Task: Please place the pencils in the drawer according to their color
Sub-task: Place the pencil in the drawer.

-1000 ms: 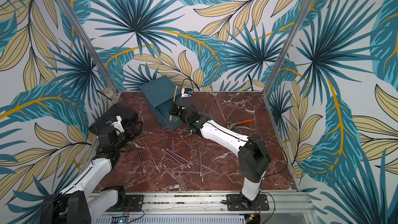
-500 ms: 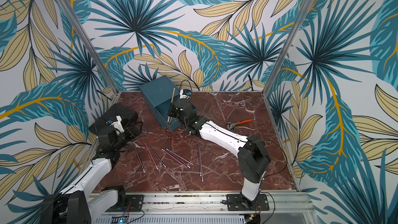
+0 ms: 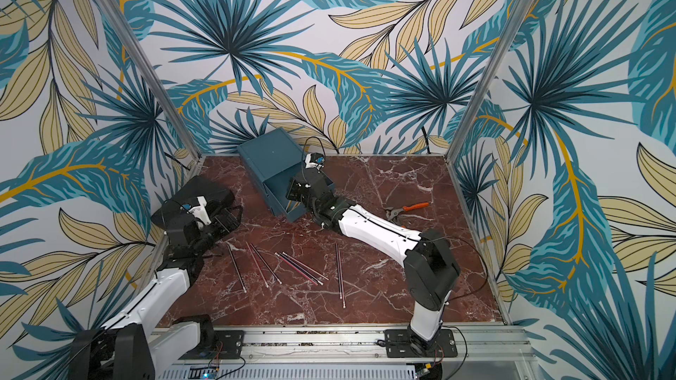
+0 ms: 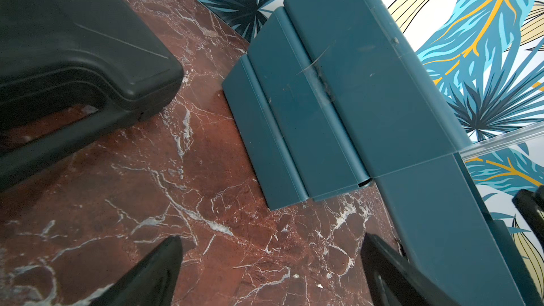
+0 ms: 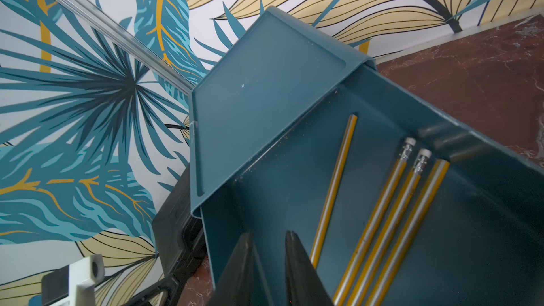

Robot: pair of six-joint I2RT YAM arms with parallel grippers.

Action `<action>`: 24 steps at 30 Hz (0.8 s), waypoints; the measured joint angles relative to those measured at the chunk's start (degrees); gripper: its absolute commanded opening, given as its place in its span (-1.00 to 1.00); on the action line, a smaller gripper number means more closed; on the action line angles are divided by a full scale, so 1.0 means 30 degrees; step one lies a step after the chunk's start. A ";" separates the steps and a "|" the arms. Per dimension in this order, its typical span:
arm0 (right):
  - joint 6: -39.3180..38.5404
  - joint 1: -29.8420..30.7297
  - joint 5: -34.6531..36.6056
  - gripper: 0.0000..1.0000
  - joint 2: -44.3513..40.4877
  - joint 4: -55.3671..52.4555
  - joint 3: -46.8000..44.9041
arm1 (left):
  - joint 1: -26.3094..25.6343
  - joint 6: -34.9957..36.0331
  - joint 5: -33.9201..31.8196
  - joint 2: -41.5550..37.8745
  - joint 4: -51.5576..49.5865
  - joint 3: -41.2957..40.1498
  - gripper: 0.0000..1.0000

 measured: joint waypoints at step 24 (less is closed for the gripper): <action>-0.3257 -0.2608 -0.1224 0.50 -0.7410 -0.7446 -0.3810 | -0.5741 0.5537 -0.4772 -0.5960 -0.2455 0.0226 1.00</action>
